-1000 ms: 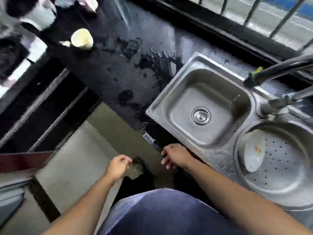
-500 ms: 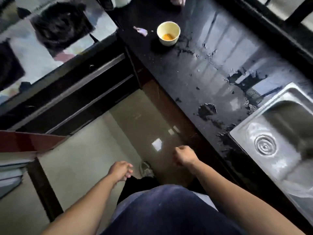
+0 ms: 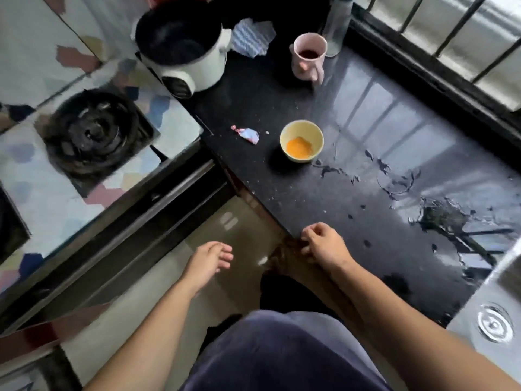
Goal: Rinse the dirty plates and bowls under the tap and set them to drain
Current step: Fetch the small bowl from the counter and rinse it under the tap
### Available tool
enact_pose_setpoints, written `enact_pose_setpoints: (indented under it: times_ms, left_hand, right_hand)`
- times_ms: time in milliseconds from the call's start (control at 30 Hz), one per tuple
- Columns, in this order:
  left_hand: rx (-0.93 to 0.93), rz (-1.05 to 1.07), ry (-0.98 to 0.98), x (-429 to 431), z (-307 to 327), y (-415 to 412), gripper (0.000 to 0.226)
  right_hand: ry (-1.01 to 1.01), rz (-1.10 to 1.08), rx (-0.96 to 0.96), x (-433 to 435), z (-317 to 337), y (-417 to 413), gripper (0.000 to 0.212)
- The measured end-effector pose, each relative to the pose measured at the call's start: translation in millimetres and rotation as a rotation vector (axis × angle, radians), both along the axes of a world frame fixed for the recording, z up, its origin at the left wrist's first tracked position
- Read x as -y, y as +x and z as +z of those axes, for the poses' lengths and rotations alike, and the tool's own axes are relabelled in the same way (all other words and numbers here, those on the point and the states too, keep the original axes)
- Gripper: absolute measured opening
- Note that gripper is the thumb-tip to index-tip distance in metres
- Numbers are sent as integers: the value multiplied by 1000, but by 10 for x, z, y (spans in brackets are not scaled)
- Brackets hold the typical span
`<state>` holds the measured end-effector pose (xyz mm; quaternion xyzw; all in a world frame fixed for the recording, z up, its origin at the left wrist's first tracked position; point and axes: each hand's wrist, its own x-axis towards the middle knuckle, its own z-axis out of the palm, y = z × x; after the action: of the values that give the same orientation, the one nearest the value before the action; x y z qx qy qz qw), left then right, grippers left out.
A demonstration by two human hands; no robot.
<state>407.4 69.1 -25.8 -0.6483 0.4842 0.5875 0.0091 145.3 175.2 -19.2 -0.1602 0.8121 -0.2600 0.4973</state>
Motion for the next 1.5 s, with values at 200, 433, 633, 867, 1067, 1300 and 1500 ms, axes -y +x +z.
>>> enact_pose_setpoints:
  times_ms: [200,433,633,867,1067,1300,1500]
  left_hand:
    - [-95,-128,-128,1472,293,-1033,27]
    - [-178,-476,-24,2530,120,-2211,33]
    - [-219,-839,163,2717,-96,-2652,34]
    - [-256,-1088,217,2660,114,-2943,27]
    - [-285,-1402,229,1915,218,-3049,39]
    - [-293,-1650,250,475,246,-2780,31]
    - [-331,-1675,263,-988,190,-2376,27]
  right_hand:
    - [-71,-304,82,1224,65,-798,10]
    - [63,-304,-31,1822,94,-1160,45]
    - [170,-267,-159,1993,166,-969,42]
    - [228,-641,-196,1758,370,-660,37]
    - [207,-960,-142,1067,472,-169,29]
    - [203,-1271,-129,-175,438,646,20]
    - [153,-1363,-153,-1572,268,1160,24]
